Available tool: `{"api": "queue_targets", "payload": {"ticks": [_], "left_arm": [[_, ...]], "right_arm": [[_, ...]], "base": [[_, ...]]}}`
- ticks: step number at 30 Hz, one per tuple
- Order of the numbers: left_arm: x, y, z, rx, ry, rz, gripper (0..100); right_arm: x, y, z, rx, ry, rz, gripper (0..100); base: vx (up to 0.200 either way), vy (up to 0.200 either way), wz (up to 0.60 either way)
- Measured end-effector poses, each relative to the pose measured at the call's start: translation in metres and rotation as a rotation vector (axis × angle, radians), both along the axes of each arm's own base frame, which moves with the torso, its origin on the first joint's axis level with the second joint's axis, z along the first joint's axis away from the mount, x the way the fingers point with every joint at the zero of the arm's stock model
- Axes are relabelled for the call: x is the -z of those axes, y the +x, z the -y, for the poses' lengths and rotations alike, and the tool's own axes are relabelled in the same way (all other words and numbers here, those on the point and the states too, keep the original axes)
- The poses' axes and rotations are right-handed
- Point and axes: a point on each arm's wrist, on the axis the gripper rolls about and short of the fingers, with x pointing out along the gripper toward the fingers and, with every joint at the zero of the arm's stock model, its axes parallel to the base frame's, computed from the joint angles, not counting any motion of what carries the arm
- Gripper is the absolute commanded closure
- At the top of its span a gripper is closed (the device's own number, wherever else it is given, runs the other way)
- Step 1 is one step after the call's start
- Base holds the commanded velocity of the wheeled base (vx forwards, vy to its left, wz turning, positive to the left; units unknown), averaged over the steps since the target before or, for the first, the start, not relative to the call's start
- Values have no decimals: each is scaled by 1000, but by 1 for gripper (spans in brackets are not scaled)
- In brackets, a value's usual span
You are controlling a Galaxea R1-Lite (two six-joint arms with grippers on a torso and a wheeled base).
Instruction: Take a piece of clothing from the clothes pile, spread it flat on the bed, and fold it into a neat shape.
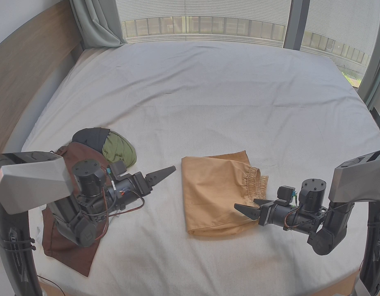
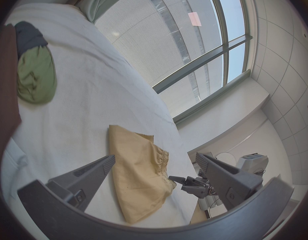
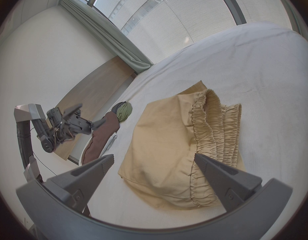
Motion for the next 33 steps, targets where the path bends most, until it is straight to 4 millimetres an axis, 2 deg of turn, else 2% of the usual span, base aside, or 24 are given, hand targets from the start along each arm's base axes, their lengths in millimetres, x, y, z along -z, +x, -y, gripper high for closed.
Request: {"api": "queue_targets", "payload": {"ticks": [7,11,16,23,28,33], "left_arm": [[-29,-17,-25,12,40,99,0],[-35,-24,-33,10,94,165,0],[-35,-35,-46,4,208,252,0],[-34,-51,-54,37,238,256,0],[-36,-54,-55,32,240,261,0],[-38,-55,-56,29,242,270,0]], "right_arm": [[15,1,-2,-6,-18,-35,0],[21,1,-2,-5,-27,-51,0],[31,1,-1,-3,-40,-76,0],[42,4,-1,2,-49,-94,0],[38,5,0,8,-44,-91,0],[15,11,2,23,-6,-28,0]], "base": [[0,0,0],[0,0,0],[0,0,0],[0,0,0],[0,0,0],[0,0,0]]}}
